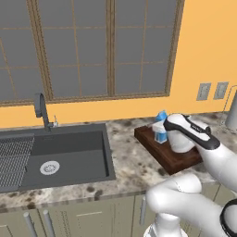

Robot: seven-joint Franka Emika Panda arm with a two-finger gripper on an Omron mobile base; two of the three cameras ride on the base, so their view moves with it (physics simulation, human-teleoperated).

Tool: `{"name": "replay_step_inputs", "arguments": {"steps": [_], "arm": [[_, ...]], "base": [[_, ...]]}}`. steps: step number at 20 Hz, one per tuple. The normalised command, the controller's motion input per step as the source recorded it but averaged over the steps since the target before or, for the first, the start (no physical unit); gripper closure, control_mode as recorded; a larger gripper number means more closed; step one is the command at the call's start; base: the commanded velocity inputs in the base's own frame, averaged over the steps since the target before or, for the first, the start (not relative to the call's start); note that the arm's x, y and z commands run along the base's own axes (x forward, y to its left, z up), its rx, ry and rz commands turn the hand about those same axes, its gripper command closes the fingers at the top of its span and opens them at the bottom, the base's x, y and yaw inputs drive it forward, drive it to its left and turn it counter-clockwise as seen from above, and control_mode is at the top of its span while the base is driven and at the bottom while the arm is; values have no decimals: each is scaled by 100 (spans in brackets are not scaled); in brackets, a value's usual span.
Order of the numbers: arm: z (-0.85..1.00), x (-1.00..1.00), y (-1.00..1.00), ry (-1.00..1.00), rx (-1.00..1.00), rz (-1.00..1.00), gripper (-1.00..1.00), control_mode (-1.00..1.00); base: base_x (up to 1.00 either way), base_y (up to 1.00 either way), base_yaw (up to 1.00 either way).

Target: Take out the milk from the fridge and place it on the tray on the counter. Then take the sugar cube near the tray and place it in the tray.

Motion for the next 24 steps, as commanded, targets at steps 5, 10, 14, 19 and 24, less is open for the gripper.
{"name": "replay_step_inputs", "arguments": {"steps": [5, 10, 14, 19, 24], "arm": [[-40, 8, 0, 0, 0, 0, 100, -100], [-34, 2, 0, 0, 0, 0, 100, -100], [-34, 1, -1, 0, 0, 0, 100, -100], [-41, 0, 1, 0, -2, 0, -100, -100], [8, 0, 1, 0, -1, 0, -100, -100]], "base": [[0, 0, 0], [0, 0, 0], [0, 0, 0], [0, 0, 0], [0, 0, 0]]}}
